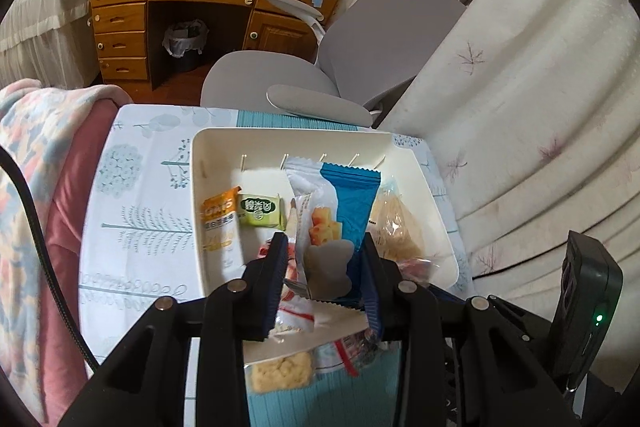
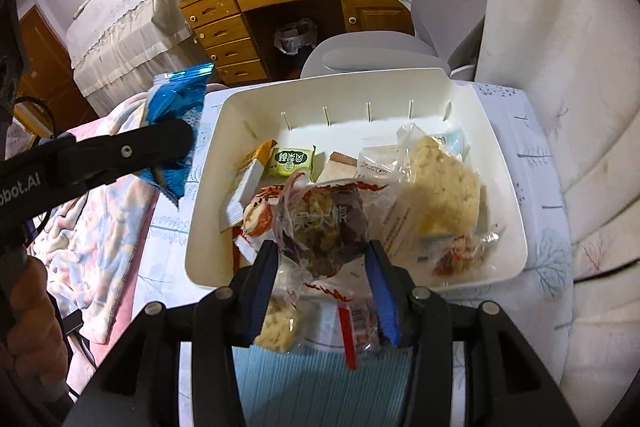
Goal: Organize snacks
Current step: 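Carry both held packets over the tray and open both tools, then withdraw both tools from the tray toward the last two snacks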
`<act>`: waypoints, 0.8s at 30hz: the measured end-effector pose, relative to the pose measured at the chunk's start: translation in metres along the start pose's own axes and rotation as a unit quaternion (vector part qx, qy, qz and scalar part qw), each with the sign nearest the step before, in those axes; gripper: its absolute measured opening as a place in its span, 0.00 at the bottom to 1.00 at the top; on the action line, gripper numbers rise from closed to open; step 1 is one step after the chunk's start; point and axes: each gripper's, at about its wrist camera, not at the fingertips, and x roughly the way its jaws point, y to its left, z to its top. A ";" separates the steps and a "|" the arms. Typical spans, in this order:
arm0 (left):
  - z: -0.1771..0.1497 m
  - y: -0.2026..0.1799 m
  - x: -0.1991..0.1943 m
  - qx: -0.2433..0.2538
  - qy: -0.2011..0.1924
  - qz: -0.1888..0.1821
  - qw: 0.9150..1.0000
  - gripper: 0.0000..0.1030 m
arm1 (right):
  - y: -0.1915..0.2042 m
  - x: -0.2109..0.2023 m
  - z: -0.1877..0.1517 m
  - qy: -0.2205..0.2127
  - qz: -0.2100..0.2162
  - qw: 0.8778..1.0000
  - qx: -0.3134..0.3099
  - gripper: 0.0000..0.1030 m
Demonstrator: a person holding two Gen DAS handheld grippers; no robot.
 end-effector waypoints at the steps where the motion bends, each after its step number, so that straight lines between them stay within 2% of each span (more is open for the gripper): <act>1: 0.000 -0.001 0.001 0.002 -0.004 -0.002 1.000 0.39 | -0.002 0.002 0.001 -0.003 0.003 1.000 0.000 0.46; 2: -0.001 -0.003 0.002 0.007 -0.011 -0.002 1.000 0.44 | -0.004 0.003 0.002 -0.005 0.011 1.000 -0.001 0.46; 4: -0.002 -0.003 0.001 0.007 -0.025 0.003 1.000 0.71 | -0.006 0.004 0.002 -0.009 0.013 1.000 -0.001 0.49; 7: -0.003 -0.001 -0.003 -0.003 -0.039 0.004 0.999 0.73 | -0.009 0.002 0.001 -0.013 0.013 1.000 0.004 0.58; 13: -0.009 0.011 -0.012 -0.019 -0.024 0.018 0.999 0.73 | -0.011 -0.006 -0.004 -0.017 0.009 0.999 0.026 0.58; 24: -0.046 0.036 -0.048 -0.031 0.002 -0.012 0.999 0.73 | 0.000 -0.038 -0.040 -0.046 -0.023 0.996 0.078 0.59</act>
